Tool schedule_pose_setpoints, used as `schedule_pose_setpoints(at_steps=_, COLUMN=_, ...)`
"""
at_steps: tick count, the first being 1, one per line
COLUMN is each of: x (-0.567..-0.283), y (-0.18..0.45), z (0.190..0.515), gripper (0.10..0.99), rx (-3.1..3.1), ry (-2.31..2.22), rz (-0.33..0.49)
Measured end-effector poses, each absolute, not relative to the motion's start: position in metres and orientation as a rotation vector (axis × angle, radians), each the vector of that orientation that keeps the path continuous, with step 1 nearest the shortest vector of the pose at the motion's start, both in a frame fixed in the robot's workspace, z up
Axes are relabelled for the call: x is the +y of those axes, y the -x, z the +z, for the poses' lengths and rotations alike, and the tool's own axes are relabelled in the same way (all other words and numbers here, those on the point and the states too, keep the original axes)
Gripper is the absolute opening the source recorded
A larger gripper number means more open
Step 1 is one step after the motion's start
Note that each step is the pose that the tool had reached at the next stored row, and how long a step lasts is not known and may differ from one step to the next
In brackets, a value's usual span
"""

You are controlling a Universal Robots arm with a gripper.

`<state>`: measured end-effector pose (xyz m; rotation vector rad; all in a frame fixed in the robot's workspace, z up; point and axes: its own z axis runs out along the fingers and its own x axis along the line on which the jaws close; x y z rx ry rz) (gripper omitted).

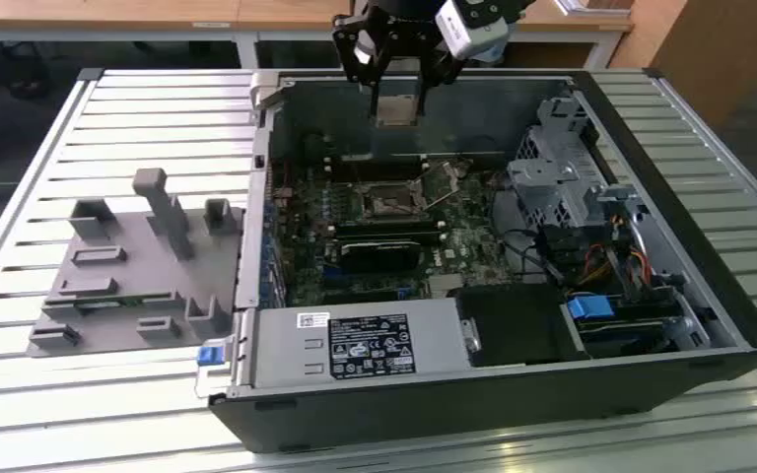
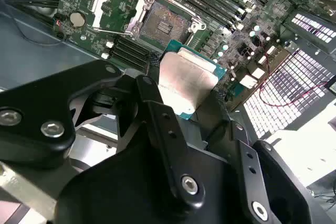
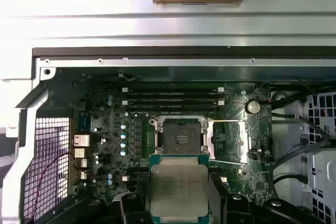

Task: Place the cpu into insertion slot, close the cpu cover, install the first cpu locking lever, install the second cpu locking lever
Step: 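Place the cpu into insertion slot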

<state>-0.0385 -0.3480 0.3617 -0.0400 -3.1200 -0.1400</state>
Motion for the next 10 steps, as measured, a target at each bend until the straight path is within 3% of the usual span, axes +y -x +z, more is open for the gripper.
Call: schedule_pose_setpoints(at_steps=10, x=-0.348, y=0.0385, z=0.3618, gripper=0.529, rx=-3.12, ry=0.058, rz=-0.14)
